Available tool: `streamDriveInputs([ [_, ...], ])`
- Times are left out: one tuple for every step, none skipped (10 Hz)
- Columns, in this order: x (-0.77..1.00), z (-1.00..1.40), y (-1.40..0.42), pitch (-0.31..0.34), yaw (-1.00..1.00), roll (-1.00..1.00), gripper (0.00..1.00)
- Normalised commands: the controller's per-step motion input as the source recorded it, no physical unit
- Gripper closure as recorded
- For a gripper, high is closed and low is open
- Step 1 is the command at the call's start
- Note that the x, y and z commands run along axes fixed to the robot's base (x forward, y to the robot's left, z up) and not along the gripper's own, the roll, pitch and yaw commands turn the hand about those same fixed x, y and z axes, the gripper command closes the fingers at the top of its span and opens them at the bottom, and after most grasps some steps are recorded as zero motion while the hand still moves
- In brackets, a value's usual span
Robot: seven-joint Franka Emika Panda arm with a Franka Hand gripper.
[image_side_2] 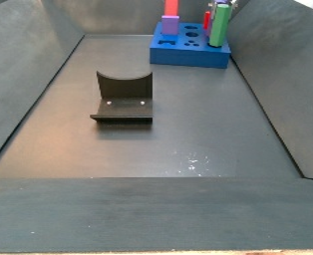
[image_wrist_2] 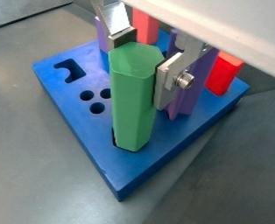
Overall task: Pick up the hexagon object. Move up. Move to above the board. Insert the hexagon object.
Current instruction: Insert the hexagon object.
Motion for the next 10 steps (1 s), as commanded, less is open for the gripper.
streamDriveInputs([
  [0.00, -0.19, -0.04, -0.011, 0.00, 0.00, 1.00],
  [0.00, -0.15, 0.00, 0.000, 0.00, 0.00, 1.00],
  [0.00, -0.12, 0.00, 0.000, 0.00, 0.00, 1.00],
  [0.03, -0.09, 0.00, 0.000, -0.03, 0.00, 1.00],
  [0.08, -0.08, 0.00, 0.010, -0.05, 0.00, 1.00],
  [0.11, -0.09, 0.00, 0.011, -0.12, 0.00, 1.00],
  [0.15, -0.08, 0.00, 0.009, -0.19, 0.00, 1.00],
  [0.21, -0.07, 0.00, 0.034, -0.21, 0.00, 1.00],
  [0.21, -0.01, 0.06, 0.057, -0.22, 0.01, 1.00],
  [0.16, -0.09, 0.00, 0.033, -0.17, 0.01, 1.00],
])
